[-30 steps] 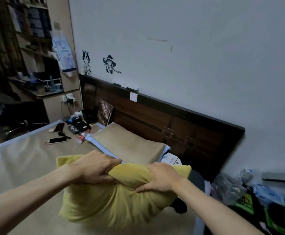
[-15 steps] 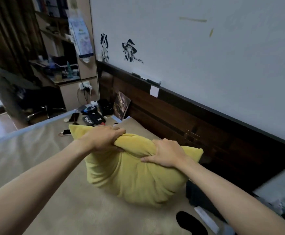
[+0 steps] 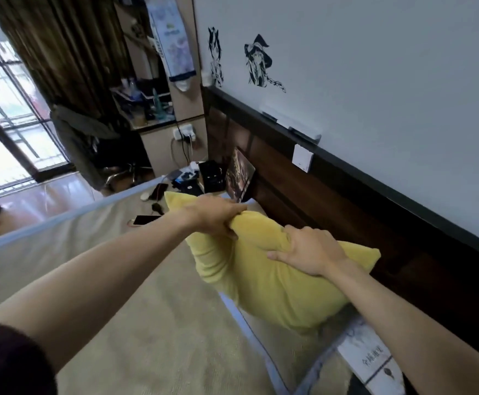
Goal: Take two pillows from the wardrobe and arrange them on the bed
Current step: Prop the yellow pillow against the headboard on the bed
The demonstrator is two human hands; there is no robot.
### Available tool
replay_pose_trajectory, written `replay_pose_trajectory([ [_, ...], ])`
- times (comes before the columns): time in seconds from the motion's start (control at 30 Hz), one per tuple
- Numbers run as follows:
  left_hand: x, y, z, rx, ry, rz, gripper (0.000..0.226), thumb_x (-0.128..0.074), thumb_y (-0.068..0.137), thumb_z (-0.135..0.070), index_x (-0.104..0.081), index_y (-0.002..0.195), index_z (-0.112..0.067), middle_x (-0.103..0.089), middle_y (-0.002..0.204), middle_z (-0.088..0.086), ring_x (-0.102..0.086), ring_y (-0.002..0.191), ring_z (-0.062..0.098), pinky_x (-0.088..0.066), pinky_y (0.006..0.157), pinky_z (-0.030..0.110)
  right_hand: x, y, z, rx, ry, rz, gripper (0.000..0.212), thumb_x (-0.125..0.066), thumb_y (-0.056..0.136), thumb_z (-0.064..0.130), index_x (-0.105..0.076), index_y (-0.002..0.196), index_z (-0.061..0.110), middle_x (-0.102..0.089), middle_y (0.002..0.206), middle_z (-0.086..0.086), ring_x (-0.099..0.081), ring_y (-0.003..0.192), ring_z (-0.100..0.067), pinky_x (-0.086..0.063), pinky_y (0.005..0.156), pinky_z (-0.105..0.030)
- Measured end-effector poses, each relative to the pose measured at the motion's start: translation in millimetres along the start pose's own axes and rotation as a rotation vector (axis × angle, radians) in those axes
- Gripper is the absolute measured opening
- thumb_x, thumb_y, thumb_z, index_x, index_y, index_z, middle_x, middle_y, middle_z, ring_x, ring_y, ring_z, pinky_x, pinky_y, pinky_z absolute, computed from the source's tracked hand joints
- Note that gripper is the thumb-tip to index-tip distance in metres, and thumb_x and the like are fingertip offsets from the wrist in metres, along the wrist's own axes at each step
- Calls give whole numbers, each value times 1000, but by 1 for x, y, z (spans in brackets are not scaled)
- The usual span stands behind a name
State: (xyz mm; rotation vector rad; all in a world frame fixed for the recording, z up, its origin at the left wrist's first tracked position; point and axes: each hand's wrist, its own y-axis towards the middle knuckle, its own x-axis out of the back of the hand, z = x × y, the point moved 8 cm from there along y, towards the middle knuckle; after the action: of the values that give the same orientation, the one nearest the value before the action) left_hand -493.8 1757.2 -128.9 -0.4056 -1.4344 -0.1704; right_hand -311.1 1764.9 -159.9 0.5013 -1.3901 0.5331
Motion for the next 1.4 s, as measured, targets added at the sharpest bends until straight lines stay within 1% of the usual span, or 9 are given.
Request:
replay_pose_trajectory([
  [0.43, 38, 107, 41, -57, 36, -282, 38, -53, 91, -14, -44, 126, -28, -53, 123, 1, -57, 110, 30, -38, 85, 47, 42, 67, -62, -233, -198, -107, 71, -44, 81, 84, -48, 109, 19, -69, 89, -1, -68, 80, -25, -37, 56, -35],
  [0.67, 27, 195, 47, -340, -43, -303, 32, -47, 93, -20, -47, 123, -31, -55, 123, -4, -57, 107, 26, -37, 87, 47, 11, 78, -100, -563, -106, -69, 65, -39, 92, 75, -45, 121, 17, -61, 85, 6, -64, 76, -17, -55, 69, -38],
  [0.83, 7, 253, 56, -427, -94, -312, 32, -51, 93, -30, -48, 125, -29, -56, 127, -3, -57, 109, 25, -37, 93, 49, 1, 105, -127, -664, -218, -135, 59, -40, 93, 71, -50, 111, 16, -57, 78, 7, -58, 68, -16, -51, 65, -34],
  [0.9, -12, 274, 64, -387, -72, -353, 33, -51, 94, -27, -49, 127, -25, -57, 130, -1, -57, 112, 26, -40, 95, 48, -14, 118, -138, -698, -298, -180, 56, -42, 96, 66, -52, 117, 16, -62, 92, 3, -62, 81, -20, -48, 76, -36],
  [0.97, -52, 289, 72, -313, -94, -290, 38, -55, 94, -25, -46, 131, -23, -55, 135, 2, -55, 119, 28, -40, 99, 51, -57, 122, -154, -801, -217, -37, 58, -41, 100, 58, -42, 140, 15, -61, 126, -6, -59, 114, -28, -43, 98, -45],
  [1.07, -138, 293, 77, -240, -227, 37, 61, -58, 95, -35, -29, 148, -24, -41, 150, 2, -43, 134, 29, -29, 109, 57, -128, 107, -164, -954, -84, 249, 78, -39, 102, 54, -4, 159, 14, -14, 166, -11, -15, 151, -31, -16, 120, -51],
  [1.13, -182, 286, 78, -232, -231, 170, 73, -58, 95, -38, -17, 154, -24, -30, 158, 1, -37, 139, 28, -30, 111, 55, -141, 98, -165, -999, -111, 185, 89, -42, 100, 54, 9, 159, 11, 9, 167, -8, 6, 153, -29, -3, 123, -50],
  [1.23, -212, 280, 74, -215, -241, 203, 78, -58, 94, -35, -12, 155, -21, -21, 161, 4, -37, 138, 29, -39, 106, 49, -136, 95, -159, -974, -175, 8, 91, -44, 99, 54, 7, 158, 7, 6, 167, -11, 4, 153, -29, -5, 124, -48],
  [1.4, -197, 279, 19, -296, -253, -137, 88, -64, 87, -33, -10, 155, -18, -16, 162, 10, -33, 141, 29, -28, 115, 45, -148, 120, -143, -739, -238, -92, 90, -54, 96, 51, -8, 158, 7, -4, 167, -13, -4, 153, -30, -8, 124, -49],
])
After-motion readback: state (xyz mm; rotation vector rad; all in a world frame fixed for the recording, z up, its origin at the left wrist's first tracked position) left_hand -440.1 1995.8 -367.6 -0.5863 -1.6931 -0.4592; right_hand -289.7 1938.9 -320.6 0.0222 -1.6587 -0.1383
